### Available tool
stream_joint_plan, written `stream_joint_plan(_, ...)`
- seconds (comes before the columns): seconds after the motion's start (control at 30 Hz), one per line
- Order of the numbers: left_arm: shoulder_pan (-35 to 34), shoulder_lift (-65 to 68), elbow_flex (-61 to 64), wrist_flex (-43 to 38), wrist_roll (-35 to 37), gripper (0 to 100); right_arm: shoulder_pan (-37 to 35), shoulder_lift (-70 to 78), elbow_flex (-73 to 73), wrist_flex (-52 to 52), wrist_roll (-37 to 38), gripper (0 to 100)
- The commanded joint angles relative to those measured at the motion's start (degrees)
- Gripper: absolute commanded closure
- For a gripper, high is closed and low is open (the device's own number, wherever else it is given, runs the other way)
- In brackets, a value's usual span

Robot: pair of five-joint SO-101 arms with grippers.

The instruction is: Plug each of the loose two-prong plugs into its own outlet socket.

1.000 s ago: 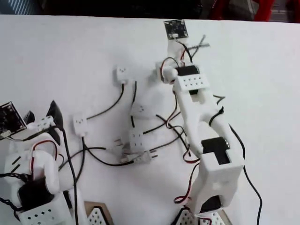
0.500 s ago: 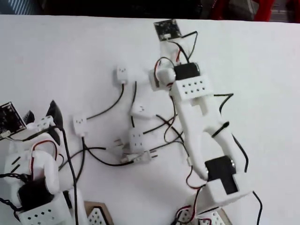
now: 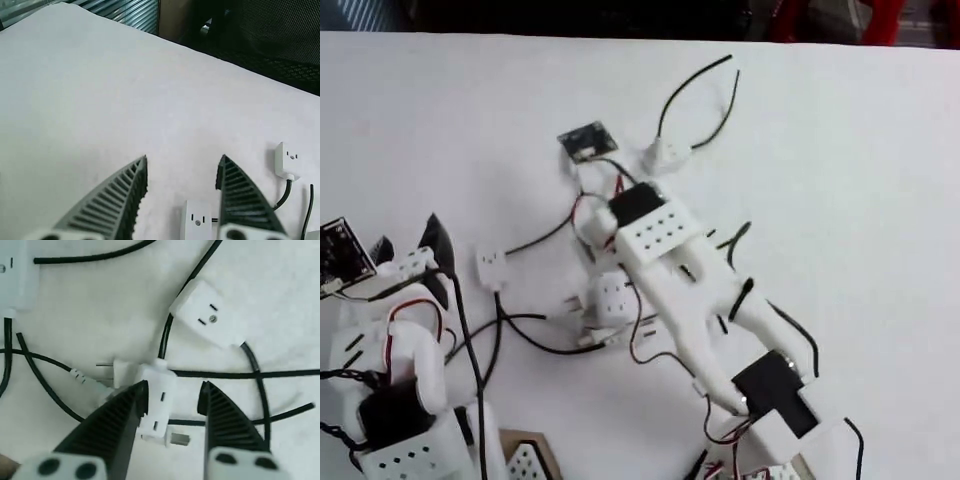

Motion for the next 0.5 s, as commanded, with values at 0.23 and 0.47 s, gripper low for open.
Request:
stream_joint_plan(0.23, -0.13, -0.92, 0.18, -1.67, 0.00, 77, -8.13, -2.33, 4.13, 0.48, 15.91, 83.6)
stream_joint_plan(0.47, -0.13, -0.92, 0.18, -1.58, 0.00, 77, -13.58, -2.24, 5.01, -0.13, 23.21, 83.5)
